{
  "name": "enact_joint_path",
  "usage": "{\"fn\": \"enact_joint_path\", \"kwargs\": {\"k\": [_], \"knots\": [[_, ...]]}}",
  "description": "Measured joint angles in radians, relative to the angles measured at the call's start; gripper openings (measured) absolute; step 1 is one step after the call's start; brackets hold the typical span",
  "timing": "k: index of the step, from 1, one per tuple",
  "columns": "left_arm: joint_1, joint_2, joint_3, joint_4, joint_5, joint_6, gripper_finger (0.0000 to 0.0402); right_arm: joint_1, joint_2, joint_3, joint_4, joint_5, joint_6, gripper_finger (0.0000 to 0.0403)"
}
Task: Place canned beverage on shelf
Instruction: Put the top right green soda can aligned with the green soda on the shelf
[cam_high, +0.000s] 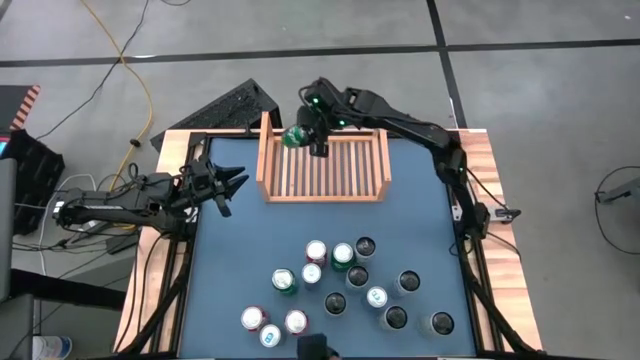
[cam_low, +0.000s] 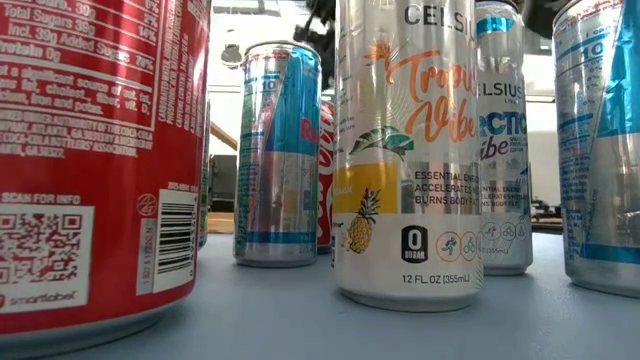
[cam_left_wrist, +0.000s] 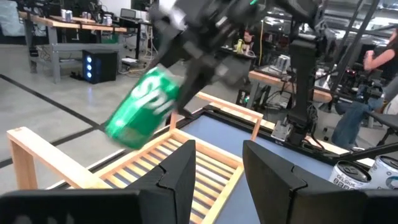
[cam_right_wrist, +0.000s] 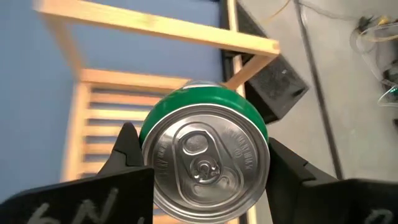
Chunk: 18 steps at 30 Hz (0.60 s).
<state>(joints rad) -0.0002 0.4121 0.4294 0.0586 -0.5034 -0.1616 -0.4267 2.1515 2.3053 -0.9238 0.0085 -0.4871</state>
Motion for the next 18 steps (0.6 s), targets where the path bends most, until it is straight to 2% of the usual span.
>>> {"fn": "enact_joint_path", "kwargs": {"k": [7,18], "knots": [[0.000,0.000,0.000,0.000,-0.001,0.000,0.0120,-0.042,0.085,-0.004,0.008,-0.029,0.067,0.0159],[0.001,0.000,0.000,-0.002,-0.003,-0.010,0.0120,0.015,0.148,-0.003,-0.088,-0.032,0.071,0.0159]]}}
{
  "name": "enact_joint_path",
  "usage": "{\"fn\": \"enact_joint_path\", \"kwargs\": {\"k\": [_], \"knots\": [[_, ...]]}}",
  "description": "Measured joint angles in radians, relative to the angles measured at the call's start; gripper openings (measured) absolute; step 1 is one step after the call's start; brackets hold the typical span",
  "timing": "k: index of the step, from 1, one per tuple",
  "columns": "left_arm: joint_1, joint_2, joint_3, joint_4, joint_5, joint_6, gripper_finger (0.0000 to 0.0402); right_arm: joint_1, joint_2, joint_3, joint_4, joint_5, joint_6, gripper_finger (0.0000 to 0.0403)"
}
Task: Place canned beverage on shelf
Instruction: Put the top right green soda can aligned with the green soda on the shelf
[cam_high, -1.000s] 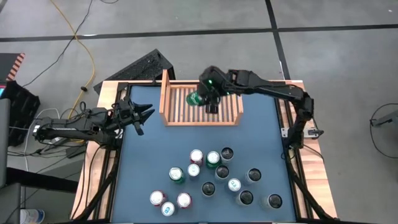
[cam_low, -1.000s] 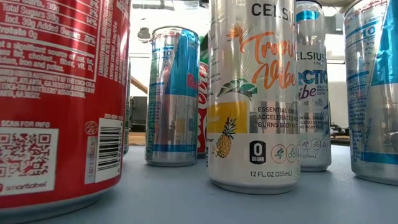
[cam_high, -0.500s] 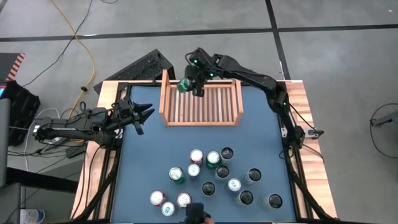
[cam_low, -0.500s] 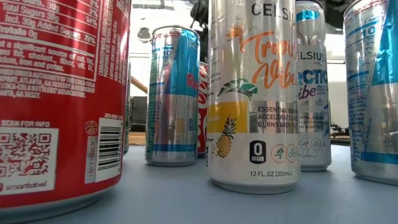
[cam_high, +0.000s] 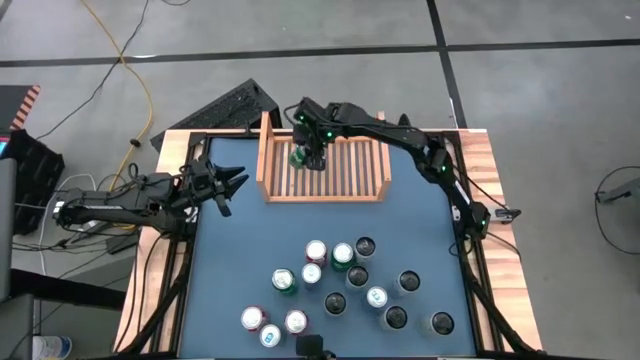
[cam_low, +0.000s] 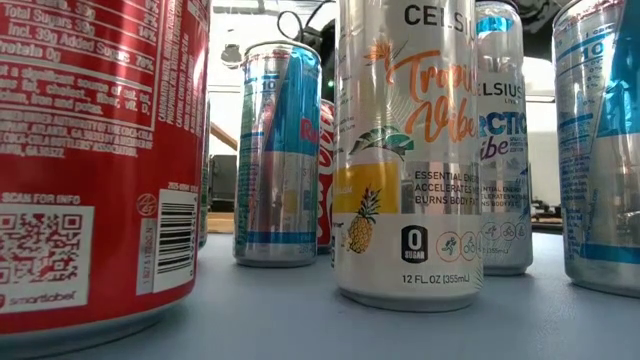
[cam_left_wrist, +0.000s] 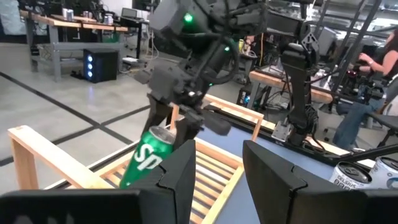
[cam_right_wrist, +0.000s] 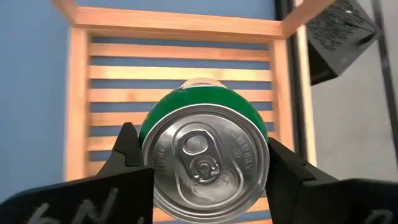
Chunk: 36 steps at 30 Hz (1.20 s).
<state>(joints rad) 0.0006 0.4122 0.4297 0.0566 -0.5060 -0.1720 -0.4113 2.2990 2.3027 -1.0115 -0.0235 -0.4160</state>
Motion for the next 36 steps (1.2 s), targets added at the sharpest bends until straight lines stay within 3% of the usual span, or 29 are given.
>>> {"fn": "enact_joint_path", "kwargs": {"k": [24,36], "knots": [[0.000,0.000,0.000,0.000,-0.045,-0.020,0.0120,0.072,0.016,-0.001,-0.055,-0.008,0.018,0.0159],[0.000,0.000,0.000,0.000,-0.051,-0.020,0.0120,0.068,0.015,0.000,-0.051,-0.029,0.024,0.0177]]}}
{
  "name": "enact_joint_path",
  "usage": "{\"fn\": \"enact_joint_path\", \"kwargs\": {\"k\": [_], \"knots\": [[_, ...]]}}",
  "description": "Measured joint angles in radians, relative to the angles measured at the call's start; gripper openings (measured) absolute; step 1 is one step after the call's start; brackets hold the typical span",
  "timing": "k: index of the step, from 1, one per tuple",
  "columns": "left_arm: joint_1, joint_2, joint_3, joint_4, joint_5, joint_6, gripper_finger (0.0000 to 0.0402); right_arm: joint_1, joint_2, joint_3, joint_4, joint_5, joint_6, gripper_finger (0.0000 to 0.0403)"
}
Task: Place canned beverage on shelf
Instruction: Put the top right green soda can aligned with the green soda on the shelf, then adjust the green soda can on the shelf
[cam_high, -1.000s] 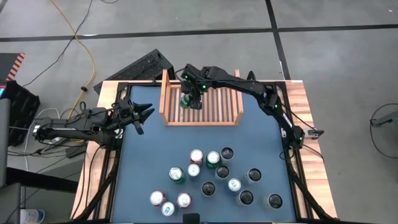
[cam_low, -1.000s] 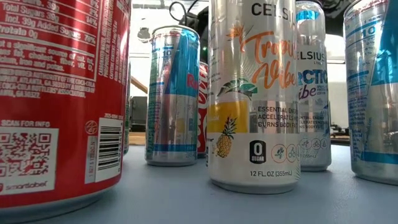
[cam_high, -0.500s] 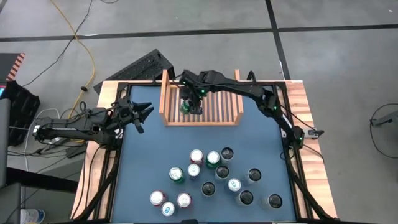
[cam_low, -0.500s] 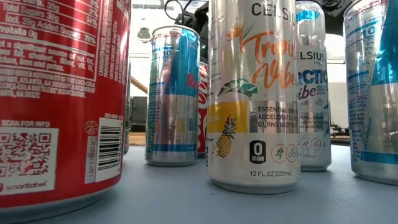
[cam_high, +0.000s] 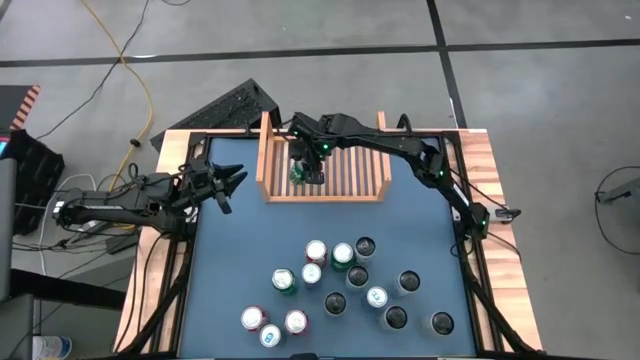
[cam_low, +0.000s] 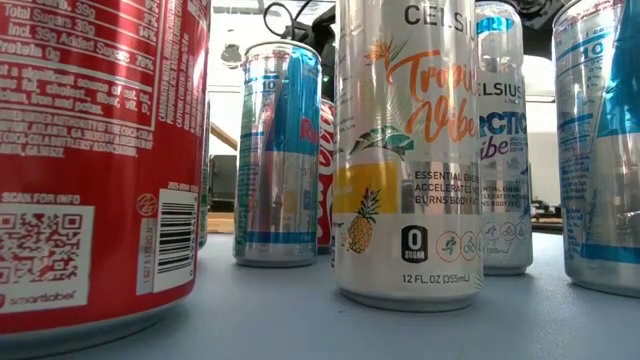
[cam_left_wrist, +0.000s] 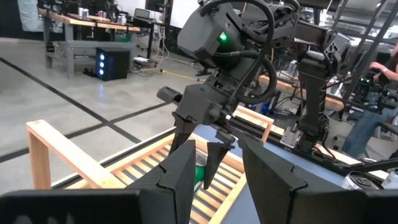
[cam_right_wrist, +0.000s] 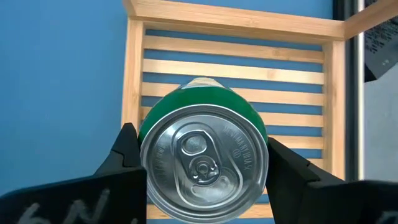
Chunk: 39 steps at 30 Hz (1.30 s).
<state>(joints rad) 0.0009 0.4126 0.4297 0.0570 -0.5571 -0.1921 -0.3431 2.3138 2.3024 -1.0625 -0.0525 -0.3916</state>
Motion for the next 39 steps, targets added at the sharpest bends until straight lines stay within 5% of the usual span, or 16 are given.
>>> {"fn": "enact_joint_path", "kwargs": {"k": [39], "knots": [[0.000,0.000,0.000,0.001,-0.013,-0.007,0.0120,-0.018,0.057,0.006,-0.111,-0.005,0.133,0.0194]]}}
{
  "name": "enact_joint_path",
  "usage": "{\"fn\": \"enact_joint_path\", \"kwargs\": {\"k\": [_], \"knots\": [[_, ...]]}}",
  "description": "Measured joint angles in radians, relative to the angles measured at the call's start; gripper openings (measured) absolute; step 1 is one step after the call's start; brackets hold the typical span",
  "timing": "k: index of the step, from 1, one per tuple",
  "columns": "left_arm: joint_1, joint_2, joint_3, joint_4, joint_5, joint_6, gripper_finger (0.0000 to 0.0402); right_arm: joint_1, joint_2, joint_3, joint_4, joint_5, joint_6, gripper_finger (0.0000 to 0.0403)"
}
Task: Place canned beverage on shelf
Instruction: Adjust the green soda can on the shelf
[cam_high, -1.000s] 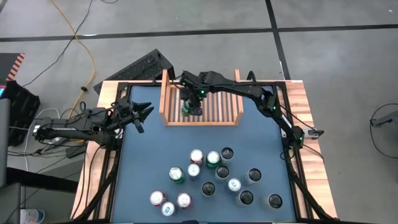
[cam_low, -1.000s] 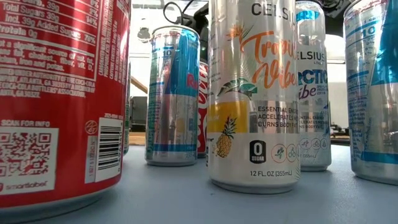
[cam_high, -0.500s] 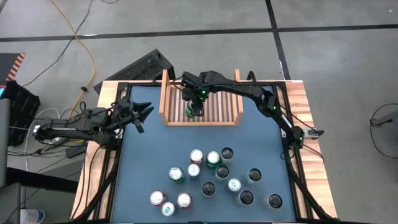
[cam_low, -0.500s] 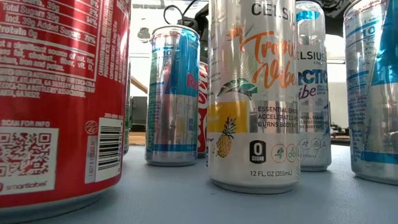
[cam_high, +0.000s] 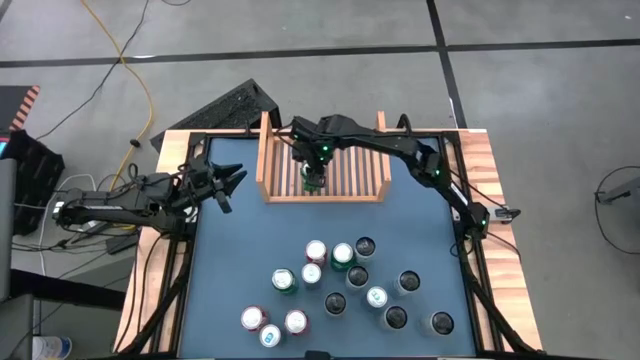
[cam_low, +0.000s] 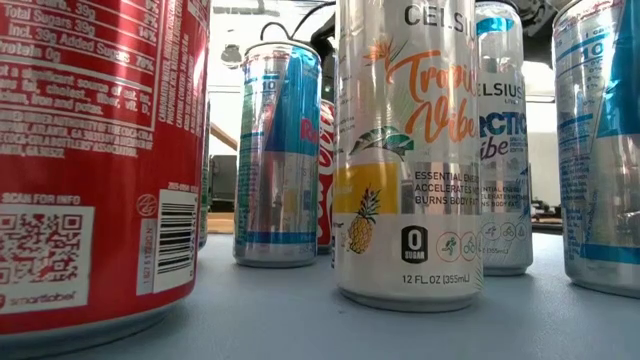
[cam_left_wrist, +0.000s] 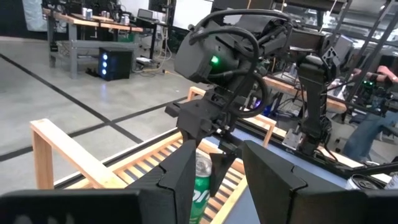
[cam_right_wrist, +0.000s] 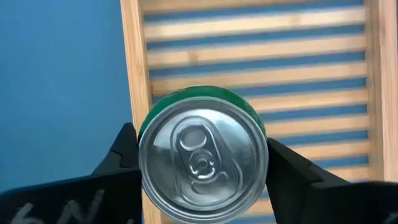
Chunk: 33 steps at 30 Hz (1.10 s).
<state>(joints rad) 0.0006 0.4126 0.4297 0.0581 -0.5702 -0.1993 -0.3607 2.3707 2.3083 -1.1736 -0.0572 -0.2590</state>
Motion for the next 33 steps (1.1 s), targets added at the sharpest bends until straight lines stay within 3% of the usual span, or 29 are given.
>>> {"fn": "enact_joint_path", "kwargs": {"k": [11,23,29,33], "knots": [[0.000,0.000,0.000,0.000,-0.020,0.015,0.0130,0.004,0.000,-0.007,0.034,-0.001,-0.009,0.0257],[0.000,0.040,0.000,0.006,-0.034,0.021,0.0226,0.014,-0.068,-0.008,0.018,0.006,-0.066,0.0261],[0.000,0.076,0.006,0.025,-0.040,0.024,0.0237,0.018,-0.161,-0.007,-0.024,0.010,-0.083,0.0261],[0.000,0.134,0.073,0.006,-0.040,0.068,0.0236,0.016,-0.262,-0.007,-0.079,0.015,-0.081,0.0261]]}}
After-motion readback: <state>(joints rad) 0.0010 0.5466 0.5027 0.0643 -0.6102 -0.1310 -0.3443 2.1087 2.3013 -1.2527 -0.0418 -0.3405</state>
